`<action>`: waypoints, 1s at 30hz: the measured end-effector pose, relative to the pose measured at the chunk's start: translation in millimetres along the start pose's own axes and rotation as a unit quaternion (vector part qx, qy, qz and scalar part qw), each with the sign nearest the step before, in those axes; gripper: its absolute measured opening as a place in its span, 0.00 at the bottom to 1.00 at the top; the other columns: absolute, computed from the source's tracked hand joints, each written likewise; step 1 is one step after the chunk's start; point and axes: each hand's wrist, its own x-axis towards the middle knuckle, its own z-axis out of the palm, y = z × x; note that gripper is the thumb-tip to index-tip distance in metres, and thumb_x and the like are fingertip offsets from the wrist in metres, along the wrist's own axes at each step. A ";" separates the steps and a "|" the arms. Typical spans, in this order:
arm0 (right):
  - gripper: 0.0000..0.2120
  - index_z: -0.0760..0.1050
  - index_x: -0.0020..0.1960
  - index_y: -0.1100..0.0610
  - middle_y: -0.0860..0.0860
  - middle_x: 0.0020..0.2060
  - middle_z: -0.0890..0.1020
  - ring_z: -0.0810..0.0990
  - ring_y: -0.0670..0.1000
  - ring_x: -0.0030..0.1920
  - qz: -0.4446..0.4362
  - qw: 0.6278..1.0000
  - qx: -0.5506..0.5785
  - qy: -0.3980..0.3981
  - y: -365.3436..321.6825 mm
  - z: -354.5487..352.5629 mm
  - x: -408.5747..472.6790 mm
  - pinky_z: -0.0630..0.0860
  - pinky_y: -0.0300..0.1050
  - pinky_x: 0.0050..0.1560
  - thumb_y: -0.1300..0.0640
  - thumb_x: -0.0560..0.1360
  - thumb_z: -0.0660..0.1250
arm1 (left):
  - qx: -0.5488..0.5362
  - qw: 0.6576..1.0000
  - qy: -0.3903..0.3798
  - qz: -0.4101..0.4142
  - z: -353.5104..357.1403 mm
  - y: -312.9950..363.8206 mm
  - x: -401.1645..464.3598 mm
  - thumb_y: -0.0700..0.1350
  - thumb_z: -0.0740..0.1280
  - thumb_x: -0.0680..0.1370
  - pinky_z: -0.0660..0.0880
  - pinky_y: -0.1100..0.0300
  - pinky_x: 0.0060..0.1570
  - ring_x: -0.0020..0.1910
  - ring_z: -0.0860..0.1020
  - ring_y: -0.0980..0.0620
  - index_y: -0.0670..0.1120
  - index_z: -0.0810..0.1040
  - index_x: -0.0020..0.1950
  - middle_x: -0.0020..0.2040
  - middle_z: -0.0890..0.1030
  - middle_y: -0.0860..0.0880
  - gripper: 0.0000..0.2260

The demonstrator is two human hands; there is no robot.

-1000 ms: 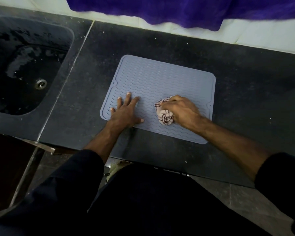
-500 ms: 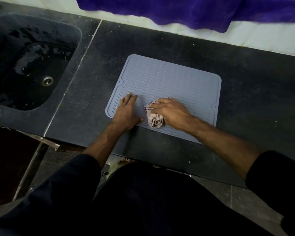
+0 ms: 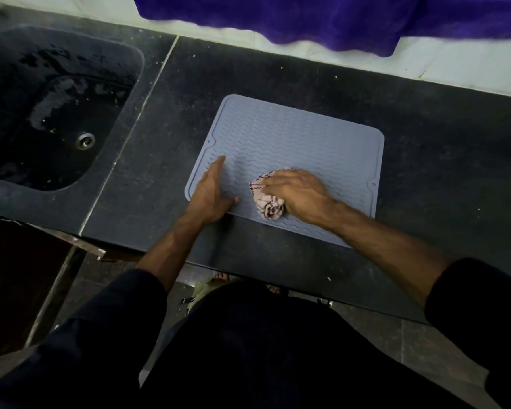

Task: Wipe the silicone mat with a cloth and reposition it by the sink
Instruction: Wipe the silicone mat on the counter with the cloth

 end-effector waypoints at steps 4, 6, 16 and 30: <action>0.23 0.73 0.67 0.53 0.50 0.69 0.72 0.68 0.53 0.71 0.009 1.000 -0.018 -0.012 9.6 5.8 -7.0 0.61 0.50 0.71 0.63 0.73 0.65 | -0.037 0.999 0.024 -0.021 -10.8 -4.4 0.7 0.34 0.67 0.75 0.63 0.51 0.71 0.73 0.65 0.45 0.47 0.54 0.79 0.77 0.61 0.46 0.36; 0.23 0.75 0.65 0.54 0.51 0.67 0.75 0.70 0.54 0.69 0.020 1.000 -0.012 -0.014 16.1 0.5 -16.1 0.62 0.49 0.70 0.62 0.71 0.68 | -0.039 0.999 0.036 -0.012 -14.3 -4.7 0.0 0.31 0.62 0.75 0.60 0.58 0.71 0.74 0.63 0.47 0.45 0.56 0.78 0.77 0.61 0.47 0.33; 0.26 0.74 0.65 0.56 0.56 0.66 0.75 0.71 0.57 0.67 -0.004 0.999 0.010 0.030 -16.2 -15.0 29.2 0.64 0.52 0.68 0.61 0.68 0.74 | -0.110 0.985 0.123 -0.057 -43.3 -29.5 2.5 0.30 0.59 0.77 0.72 0.71 0.51 0.55 0.77 0.52 0.41 0.74 0.66 0.56 0.79 0.46 0.19; 0.27 0.76 0.63 0.56 0.56 0.62 0.78 0.74 0.59 0.64 0.021 1.000 -0.001 -0.002 -21.4 -7.3 42.1 0.67 0.53 0.66 0.59 0.65 0.76 | -0.052 0.998 -0.025 -0.017 -60.7 -50.4 18.3 0.30 0.61 0.76 0.76 0.66 0.46 0.51 0.77 0.46 0.39 0.69 0.69 0.55 0.77 0.44 0.21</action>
